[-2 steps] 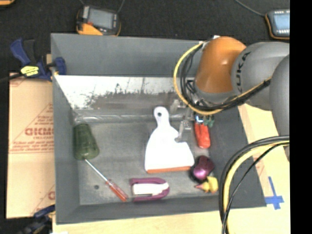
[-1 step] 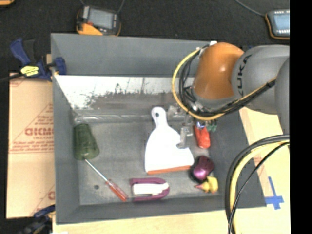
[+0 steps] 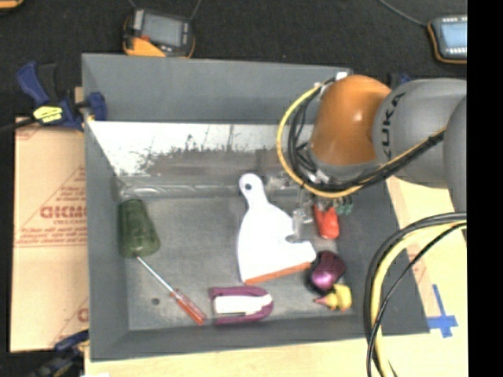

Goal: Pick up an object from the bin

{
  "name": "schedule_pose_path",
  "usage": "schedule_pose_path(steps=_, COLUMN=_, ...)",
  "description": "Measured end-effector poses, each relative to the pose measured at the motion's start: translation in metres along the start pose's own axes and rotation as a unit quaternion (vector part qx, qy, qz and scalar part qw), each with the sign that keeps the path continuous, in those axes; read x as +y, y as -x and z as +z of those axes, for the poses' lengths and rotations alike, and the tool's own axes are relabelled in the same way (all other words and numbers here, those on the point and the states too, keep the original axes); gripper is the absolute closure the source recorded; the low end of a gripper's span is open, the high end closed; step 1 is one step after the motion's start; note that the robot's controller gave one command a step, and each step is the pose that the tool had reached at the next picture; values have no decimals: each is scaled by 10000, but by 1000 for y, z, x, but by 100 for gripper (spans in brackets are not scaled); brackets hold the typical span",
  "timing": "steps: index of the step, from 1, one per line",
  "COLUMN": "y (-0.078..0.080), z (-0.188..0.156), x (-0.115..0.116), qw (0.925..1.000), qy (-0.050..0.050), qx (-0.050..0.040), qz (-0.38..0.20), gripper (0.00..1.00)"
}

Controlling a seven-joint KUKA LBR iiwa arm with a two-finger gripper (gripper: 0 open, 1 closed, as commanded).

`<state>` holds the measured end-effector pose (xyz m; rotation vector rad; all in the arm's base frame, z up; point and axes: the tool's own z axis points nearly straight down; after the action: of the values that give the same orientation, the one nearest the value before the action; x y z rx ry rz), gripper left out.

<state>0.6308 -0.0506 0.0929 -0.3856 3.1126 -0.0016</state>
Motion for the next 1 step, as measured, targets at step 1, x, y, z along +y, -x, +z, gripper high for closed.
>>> schedule_pose_path(steps=1, y=10, z=9, x=-1, qw=9909, qy=-5, qx=-33, qz=1343, gripper=0)
